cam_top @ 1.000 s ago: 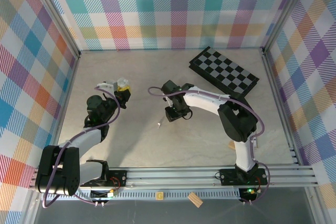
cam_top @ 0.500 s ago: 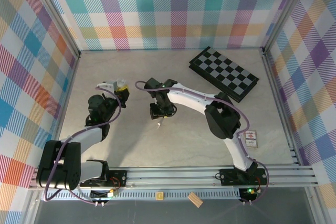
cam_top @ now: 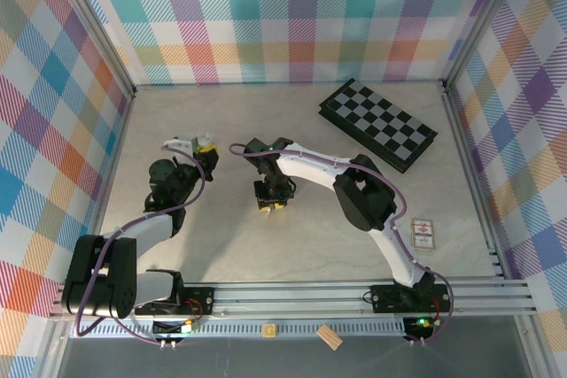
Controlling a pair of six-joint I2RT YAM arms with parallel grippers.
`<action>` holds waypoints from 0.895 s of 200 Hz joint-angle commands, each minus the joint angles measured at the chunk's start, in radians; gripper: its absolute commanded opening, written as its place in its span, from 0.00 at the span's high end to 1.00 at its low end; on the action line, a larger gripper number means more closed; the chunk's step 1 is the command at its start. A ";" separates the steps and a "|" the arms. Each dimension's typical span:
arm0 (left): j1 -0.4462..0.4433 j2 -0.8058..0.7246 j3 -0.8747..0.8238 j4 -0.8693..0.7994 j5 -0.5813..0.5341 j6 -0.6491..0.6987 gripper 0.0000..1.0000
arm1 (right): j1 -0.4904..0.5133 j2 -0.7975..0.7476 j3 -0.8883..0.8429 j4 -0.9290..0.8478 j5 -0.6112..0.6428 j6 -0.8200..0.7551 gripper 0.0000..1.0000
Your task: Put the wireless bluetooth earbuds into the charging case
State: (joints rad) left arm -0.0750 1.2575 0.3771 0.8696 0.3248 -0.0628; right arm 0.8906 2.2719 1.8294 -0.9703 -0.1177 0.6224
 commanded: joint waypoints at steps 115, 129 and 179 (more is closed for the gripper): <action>0.010 -0.024 0.005 0.066 0.107 -0.001 0.84 | -0.020 -0.137 -0.153 -0.003 0.214 -0.164 0.78; 0.006 -0.024 0.002 0.075 0.114 -0.007 0.84 | -0.042 -0.176 -0.222 0.017 0.227 -0.193 0.78; -0.014 -0.050 0.005 0.045 0.131 -0.001 0.84 | -0.082 -0.265 -0.405 0.047 0.265 -0.308 0.78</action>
State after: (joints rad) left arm -0.0780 1.2457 0.3771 0.8902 0.4271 -0.0639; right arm 0.8131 2.0525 1.4773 -0.9325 0.1024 0.4015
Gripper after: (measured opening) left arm 0.210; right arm 0.219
